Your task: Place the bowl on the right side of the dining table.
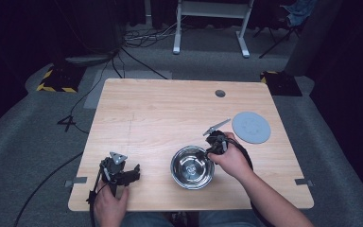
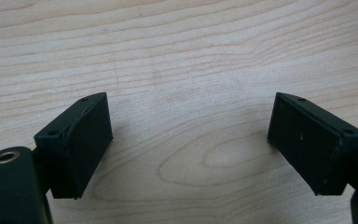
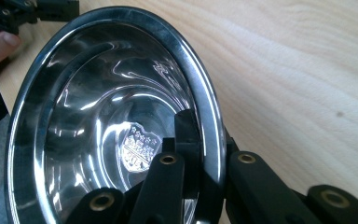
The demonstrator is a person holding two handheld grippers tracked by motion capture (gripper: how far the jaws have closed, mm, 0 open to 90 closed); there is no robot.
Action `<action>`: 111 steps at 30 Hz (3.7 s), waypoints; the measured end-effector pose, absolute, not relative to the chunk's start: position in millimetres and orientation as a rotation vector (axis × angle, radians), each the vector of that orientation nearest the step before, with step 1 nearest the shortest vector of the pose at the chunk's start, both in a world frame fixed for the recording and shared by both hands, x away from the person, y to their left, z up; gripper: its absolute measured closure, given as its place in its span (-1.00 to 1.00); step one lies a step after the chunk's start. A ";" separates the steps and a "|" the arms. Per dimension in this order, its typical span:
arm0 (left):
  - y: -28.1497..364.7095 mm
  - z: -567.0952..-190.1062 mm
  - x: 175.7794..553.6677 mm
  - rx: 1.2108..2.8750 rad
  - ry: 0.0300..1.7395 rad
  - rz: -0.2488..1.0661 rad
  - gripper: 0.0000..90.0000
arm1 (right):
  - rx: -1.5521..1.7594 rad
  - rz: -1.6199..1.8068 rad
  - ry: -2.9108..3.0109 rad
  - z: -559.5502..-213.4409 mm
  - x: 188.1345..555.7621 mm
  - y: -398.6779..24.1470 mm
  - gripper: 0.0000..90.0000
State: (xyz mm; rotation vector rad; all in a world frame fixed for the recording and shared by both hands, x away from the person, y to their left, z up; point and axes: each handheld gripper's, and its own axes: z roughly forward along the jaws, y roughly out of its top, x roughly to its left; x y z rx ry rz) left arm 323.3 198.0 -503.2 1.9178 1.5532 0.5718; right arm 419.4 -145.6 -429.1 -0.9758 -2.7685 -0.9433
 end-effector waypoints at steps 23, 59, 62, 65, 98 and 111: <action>201.0 -502.7 326.7 1.874 1.564 0.545 -0.71 | -1.118 -1.196 -2.827 -387.1 428.0 -174.7 0.94; 195.3 -503.1 328.5 1.915 1.571 0.584 -0.71 | -1.690 -1.346 -2.682 -348.8 494.5 -283.5 0.94; 195.1 -503.2 328.5 1.911 1.573 0.581 -0.70 | -1.728 -1.334 -2.679 -347.6 498.4 -291.6 0.94; 195.1 -503.2 329.1 1.906 1.577 0.588 -0.69 | -1.787 -1.338 -2.652 -347.0 502.5 -301.3 0.94; 197.6 -502.6 326.5 1.896 1.573 0.568 -0.68 | -2.161 -1.273 -2.408 -379.3 543.2 -367.9 0.94; 195.7 -503.0 330.3 1.872 1.590 0.572 -0.68 | -2.231 -1.181 -2.338 -409.7 543.1 -378.8 0.94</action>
